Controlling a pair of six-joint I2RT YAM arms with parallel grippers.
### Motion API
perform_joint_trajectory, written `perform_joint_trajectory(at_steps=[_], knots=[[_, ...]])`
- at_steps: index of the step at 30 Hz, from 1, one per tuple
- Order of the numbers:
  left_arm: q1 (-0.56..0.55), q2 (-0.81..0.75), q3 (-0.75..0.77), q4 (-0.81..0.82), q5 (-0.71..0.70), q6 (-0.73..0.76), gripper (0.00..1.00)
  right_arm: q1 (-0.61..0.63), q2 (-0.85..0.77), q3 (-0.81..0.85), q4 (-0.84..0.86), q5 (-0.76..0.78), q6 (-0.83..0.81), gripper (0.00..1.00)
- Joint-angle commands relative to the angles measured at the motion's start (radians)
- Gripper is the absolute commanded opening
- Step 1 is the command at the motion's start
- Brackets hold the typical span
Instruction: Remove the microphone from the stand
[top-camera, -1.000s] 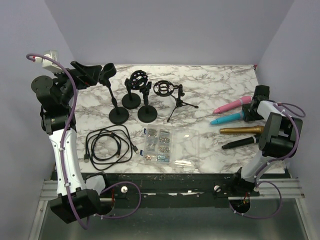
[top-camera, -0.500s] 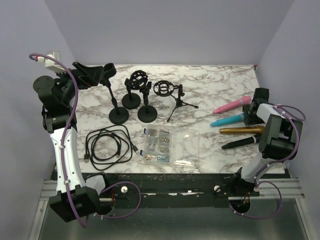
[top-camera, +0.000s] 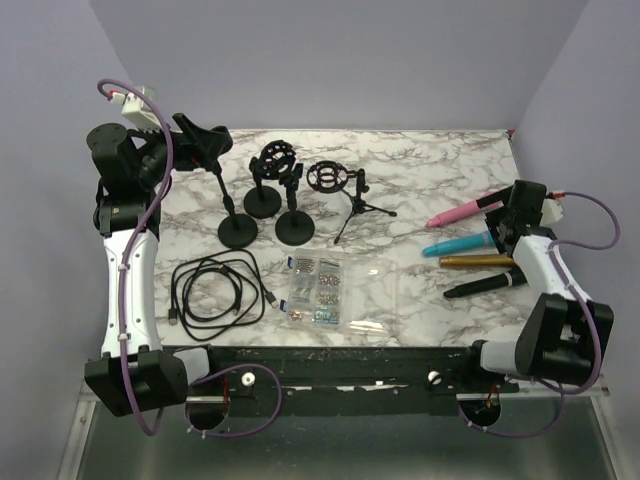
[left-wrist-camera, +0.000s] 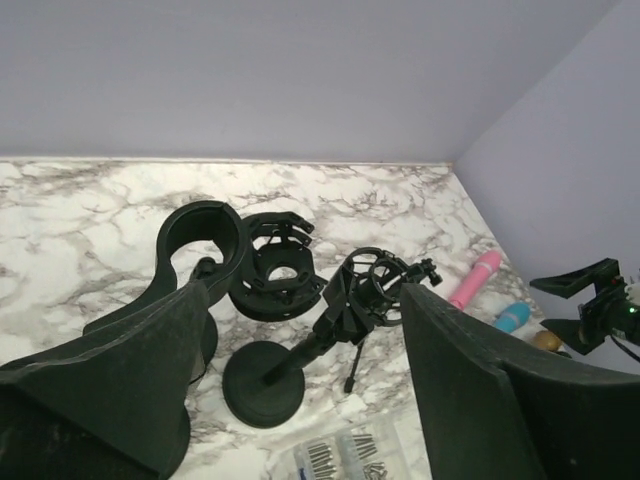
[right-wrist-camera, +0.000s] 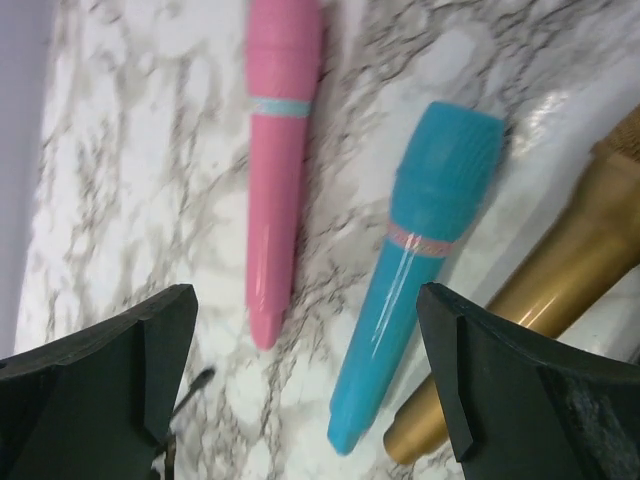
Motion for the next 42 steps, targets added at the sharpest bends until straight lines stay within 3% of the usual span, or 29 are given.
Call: perform_joint_trajectory(at_steps=[1, 6, 13, 30, 42], knots=[[-0.002, 0.054, 0.038, 0.006, 0.107, -0.104, 0.76, 0.094, -0.148, -0.081, 0.096, -0.050, -0.129, 1.00], [-0.006, 0.117, 0.079, 0.023, 0.111, -0.151, 0.68, 0.183, -0.285, -0.131, 0.094, -0.097, -0.198, 1.00], [-0.034, 0.195, 0.157, -0.054, 0.071, -0.096, 0.60, 0.191, -0.396, -0.139, 0.045, -0.163, -0.253, 1.00], [-0.082, 0.171, -0.133, -0.176, -0.211, -0.040, 0.56, 0.192, -0.441, -0.156, 0.056, -0.219, -0.268, 1.00], [-0.083, 0.216, -0.263, -0.158, -0.198, -0.078, 0.56, 0.192, -0.479, -0.210, 0.045, -0.236, -0.283, 1.00]])
